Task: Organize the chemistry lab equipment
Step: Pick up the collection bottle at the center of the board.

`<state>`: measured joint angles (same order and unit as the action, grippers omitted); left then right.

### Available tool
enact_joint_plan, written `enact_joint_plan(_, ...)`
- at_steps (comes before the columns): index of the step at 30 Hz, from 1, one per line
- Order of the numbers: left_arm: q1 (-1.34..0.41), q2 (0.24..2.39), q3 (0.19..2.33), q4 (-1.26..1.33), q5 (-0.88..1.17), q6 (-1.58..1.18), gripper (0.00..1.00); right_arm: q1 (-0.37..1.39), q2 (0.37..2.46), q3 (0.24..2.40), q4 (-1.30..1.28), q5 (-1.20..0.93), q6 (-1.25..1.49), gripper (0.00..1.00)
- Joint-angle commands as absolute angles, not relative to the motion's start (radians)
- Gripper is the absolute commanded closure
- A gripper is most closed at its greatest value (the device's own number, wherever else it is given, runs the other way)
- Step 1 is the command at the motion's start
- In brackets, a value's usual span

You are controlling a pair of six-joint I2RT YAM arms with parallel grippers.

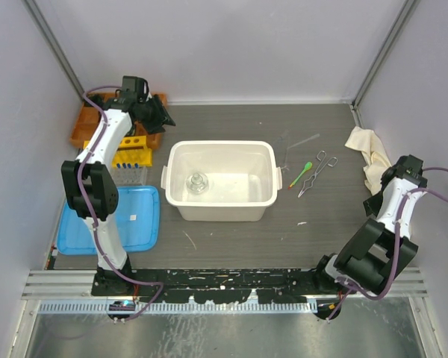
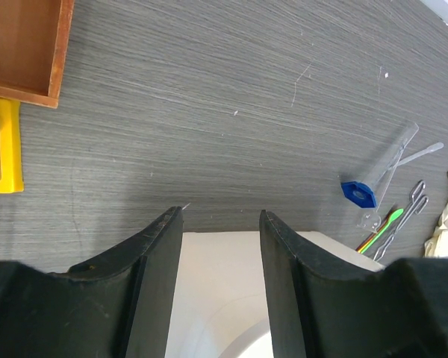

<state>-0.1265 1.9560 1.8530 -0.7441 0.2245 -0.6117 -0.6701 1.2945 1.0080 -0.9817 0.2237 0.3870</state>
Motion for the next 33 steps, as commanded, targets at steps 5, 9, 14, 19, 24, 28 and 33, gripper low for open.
enact_joint_plan(5,-0.103,1.928,1.865,-0.705,0.239,-0.601,0.53,-0.675,1.333,1.026,-0.93,0.275,0.373,0.56)
enact_joint_plan(9,-0.097,1.933,1.864,-0.703,0.239,-0.603,0.53,-0.677,1.359,1.02,-0.917,0.268,0.374,0.56)
enact_joint_plan(14,-0.091,1.944,1.868,-0.703,0.241,-0.603,0.53,-0.677,1.389,1.013,-0.904,0.256,0.373,0.56)
enact_joint_plan(19,-0.086,1.957,1.878,-0.705,0.244,-0.605,0.53,-0.677,1.411,1.004,-0.897,0.234,0.373,0.56)
enact_joint_plan(24,-0.077,1.964,1.884,-0.706,0.245,-0.606,0.53,-0.677,1.422,0.998,-0.891,0.229,0.372,0.56)
enact_joint_plan(28,-0.075,1.972,1.885,-0.704,0.257,-0.612,0.53,-0.677,1.437,0.996,-0.889,0.177,0.37,0.56)
enact_joint_plan(33,-0.075,1.972,1.881,-0.703,0.266,-0.614,0.53,-0.677,1.439,0.997,-0.887,0.171,0.367,0.62)
